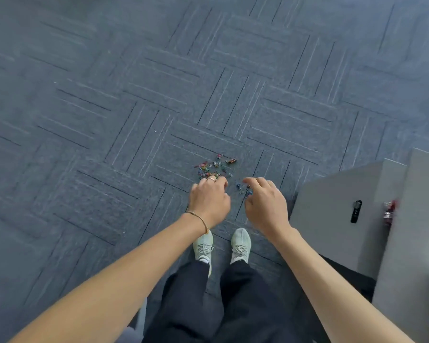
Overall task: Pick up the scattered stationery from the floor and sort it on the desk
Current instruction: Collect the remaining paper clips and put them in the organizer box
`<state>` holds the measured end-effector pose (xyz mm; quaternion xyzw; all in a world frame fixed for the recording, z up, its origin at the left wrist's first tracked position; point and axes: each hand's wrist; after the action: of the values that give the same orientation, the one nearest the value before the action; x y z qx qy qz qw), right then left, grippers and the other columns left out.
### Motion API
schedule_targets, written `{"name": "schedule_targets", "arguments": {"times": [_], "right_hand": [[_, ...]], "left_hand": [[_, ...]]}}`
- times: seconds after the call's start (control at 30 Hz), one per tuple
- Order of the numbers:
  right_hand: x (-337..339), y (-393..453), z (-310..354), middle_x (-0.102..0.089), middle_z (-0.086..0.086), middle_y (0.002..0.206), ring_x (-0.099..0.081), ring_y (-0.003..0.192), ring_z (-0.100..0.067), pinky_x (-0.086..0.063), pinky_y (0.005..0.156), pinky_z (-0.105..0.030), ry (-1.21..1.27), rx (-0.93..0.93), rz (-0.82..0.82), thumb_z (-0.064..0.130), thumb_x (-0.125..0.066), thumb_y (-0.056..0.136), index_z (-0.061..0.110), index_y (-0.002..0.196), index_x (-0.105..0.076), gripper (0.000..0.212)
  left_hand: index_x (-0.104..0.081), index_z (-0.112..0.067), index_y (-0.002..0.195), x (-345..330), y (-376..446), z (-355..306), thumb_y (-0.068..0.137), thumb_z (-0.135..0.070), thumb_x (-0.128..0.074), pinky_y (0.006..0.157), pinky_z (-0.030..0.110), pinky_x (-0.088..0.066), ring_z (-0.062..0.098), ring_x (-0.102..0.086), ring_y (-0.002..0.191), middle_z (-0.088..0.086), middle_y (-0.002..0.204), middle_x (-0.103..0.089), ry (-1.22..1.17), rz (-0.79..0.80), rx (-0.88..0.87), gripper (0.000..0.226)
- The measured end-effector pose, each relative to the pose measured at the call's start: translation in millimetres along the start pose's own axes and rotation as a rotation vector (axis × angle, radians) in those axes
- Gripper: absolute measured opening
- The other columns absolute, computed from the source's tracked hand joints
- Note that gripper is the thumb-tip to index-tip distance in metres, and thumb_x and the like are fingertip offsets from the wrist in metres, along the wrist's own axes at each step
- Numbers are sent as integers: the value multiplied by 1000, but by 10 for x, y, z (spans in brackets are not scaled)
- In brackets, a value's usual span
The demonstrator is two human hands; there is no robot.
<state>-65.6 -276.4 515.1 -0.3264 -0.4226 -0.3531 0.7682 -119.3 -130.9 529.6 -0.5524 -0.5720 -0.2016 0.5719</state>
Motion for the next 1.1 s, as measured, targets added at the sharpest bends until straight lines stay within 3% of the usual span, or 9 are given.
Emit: {"name": "schedule_targets", "arguments": {"times": [0.43, 0.7, 1.1], "right_hand": [[-2429, 1232, -1132, -67, -7, 110, -60, 99, -34, -52, 79, -41, -26, 78, 81, 6, -59, 78, 15, 122, -64, 45], [-3944, 2021, -1813, -64, -3, 121, -56, 113, -29, -49, 86, -39, -30, 98, 96, 11, -55, 84, 21, 129, -59, 46], [-5405, 3389, -2807, -68, 1, 112, -62, 106, -24, -53, 87, -39, -26, -3, 17, 12, -58, 84, 26, 114, -70, 35]], "left_hand": [[-54, -26, 126, -2249, 1220, 1066, 95, -27, -48, 89, 37, -43, 21, -53, 113, -2, 119, -59, -70, 48, 109, 32], [-55, -25, 125, -3751, 2205, 1831, 95, -26, -48, 90, 37, -47, 22, -54, 113, -1, 118, -60, -36, 67, 110, 30], [-59, -23, 119, -5033, 3950, 2168, 93, -22, -46, 82, 38, -55, 20, -60, 101, -1, 107, -63, -29, -55, 2, 29]]}}
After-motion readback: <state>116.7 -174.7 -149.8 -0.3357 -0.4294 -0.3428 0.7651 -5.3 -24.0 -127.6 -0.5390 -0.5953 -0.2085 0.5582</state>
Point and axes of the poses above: each hand's wrist, its own y-axis towards the middle knuckle, its own x-axis out of the back of the hand, z = x × y
